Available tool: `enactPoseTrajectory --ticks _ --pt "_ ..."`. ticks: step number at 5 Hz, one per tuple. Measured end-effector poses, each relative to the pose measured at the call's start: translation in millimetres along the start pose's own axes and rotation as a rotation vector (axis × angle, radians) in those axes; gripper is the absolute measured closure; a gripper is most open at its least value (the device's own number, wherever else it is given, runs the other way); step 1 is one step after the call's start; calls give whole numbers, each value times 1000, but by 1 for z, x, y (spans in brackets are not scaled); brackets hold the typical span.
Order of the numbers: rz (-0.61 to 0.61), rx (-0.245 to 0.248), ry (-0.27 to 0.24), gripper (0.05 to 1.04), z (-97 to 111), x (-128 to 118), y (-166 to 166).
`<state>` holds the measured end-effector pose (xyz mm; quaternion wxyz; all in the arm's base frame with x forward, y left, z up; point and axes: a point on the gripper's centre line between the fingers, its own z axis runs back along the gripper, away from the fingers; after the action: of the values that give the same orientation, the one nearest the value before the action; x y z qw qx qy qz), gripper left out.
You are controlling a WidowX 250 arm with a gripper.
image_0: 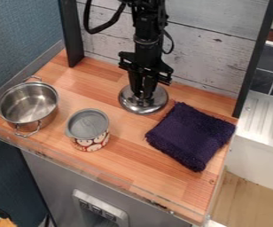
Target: Move the lid on top of the pot
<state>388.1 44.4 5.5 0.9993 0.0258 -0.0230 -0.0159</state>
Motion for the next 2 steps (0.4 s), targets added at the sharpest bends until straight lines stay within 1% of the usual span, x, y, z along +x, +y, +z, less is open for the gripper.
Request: enactPoseTrajectory --ticks 1,2 --pt "-2 -15 14 799 2 -1 -2" --pt "36 -46 14 799 18 1 0"
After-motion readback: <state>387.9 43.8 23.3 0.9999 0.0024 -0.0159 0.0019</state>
